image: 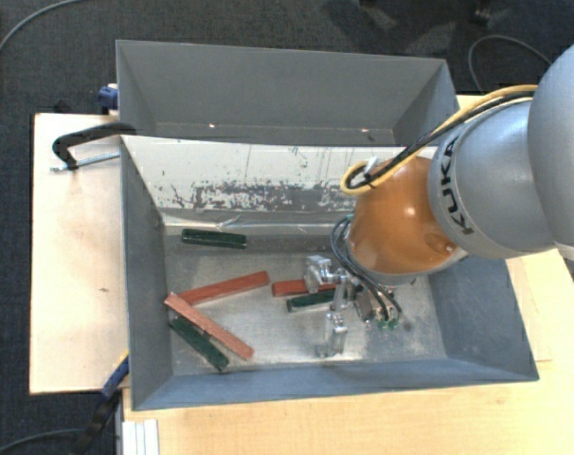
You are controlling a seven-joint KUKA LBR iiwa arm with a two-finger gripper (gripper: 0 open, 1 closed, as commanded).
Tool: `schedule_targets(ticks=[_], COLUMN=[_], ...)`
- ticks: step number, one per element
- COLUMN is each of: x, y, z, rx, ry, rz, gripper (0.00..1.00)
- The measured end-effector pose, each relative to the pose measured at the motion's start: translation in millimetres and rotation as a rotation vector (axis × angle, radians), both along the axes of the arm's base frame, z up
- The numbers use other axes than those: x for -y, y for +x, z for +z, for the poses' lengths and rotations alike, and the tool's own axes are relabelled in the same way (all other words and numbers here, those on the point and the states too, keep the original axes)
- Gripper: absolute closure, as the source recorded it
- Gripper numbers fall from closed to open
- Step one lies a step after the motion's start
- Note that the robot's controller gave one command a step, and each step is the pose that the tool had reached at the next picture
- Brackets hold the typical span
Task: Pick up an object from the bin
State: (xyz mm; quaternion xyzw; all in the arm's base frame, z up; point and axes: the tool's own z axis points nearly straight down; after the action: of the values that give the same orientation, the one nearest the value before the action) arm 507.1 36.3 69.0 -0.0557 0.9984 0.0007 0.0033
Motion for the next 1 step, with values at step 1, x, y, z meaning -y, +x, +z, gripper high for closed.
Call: schedule_targets(ticks=[1], x=[0.1], y=[4.5], z=[6.8], rx=[0.014], ry=[0.001], rz=[-0.001], gripper=[1.0])
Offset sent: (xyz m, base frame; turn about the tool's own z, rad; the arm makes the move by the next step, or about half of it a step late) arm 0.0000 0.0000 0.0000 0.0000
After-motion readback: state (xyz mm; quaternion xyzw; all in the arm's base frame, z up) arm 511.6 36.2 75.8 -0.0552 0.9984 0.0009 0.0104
